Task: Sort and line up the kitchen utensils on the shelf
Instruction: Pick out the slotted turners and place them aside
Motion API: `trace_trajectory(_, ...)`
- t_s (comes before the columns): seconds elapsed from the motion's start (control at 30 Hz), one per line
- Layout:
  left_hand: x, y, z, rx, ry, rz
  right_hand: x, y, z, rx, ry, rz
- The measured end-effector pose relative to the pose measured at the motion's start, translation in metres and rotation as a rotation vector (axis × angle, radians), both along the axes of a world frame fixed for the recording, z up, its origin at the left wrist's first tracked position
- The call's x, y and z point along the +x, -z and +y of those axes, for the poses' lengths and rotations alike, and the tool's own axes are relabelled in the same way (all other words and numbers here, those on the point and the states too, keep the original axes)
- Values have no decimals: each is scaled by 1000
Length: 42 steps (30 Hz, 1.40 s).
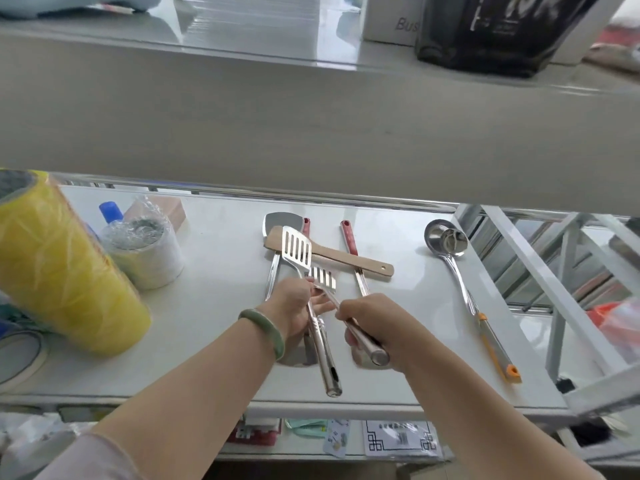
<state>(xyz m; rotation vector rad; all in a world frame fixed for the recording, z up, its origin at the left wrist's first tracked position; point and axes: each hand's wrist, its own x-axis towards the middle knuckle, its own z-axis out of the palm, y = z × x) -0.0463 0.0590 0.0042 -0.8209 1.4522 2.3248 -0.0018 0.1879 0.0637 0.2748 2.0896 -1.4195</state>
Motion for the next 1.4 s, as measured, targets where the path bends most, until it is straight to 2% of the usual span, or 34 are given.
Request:
trace_trajectory(0.2,2,-1,27,14,-101,76,32,18,15,77,-15,254)
trace_trajectory(0.3,10,-3,38,88,-150,92,32,28,17,115,2,427)
trace_trajectory(0.5,14,-7,48,185,-28,144,19,41,20,278,-53,583)
trace_trajectory(0.6,11,-7,47,304,16,102,18,43,24,306,-90,593)
trace_trajectory(0.73,9,-3,64,219,-42,154,15,47,29,337,-145,601)
trace_trajectory(0.83,7,-4,78,177,-36,178,12,50,35,131,-104,452)
trace_trajectory(0.9,6,-5,84,134,69,207,7,55,44,129,-81,456)
trace_trajectory(1.03,1,-5,80,-130,349,242,-18,62,78,333,3,545)
trace_trajectory(1.13,-5,5,59,-471,324,323,-48,71,116,590,55,513)
trace_trajectory(1.23,-5,17,20,-940,224,389,-70,80,141,697,49,456)
trace_trajectory(1.3,-3,26,-12,-1152,140,327,-78,88,149,705,62,450)
trace_trajectory(1.4,3,38,-52,-1383,142,90,-87,98,152,730,66,447)
